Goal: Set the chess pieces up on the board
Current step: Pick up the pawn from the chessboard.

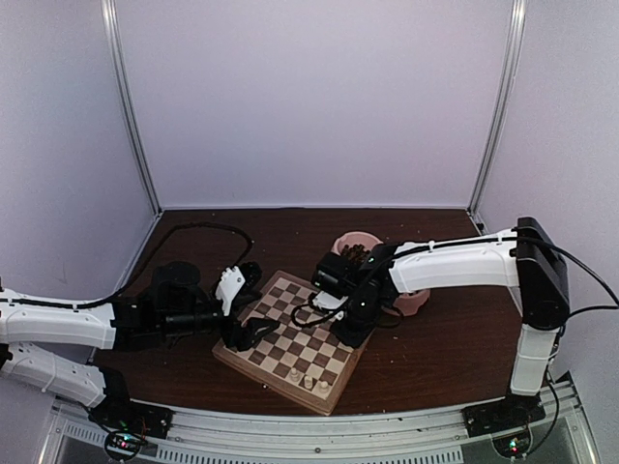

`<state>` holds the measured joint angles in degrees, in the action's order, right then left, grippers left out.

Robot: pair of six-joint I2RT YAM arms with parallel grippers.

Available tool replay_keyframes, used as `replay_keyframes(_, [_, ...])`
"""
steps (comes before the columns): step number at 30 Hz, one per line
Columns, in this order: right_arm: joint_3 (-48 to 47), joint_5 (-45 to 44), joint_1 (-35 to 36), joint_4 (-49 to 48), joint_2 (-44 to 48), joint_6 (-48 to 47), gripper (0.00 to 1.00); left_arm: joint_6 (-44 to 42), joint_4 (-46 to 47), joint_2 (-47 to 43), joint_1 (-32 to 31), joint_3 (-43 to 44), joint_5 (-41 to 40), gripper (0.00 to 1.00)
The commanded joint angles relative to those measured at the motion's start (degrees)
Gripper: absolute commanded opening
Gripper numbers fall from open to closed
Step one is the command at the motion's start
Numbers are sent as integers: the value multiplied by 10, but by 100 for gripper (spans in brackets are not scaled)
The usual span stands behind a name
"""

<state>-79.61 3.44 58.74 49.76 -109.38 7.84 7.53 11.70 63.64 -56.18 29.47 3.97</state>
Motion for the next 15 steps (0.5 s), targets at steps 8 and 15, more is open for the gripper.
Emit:
replay_keyframes(8, [92,23,-23,-279,144,7,6,8,30,20,3,1,33,81])
replay_keyframes(15, [218,73,-49,-540,220,94,8,17,130,45,2,-28,34,80])
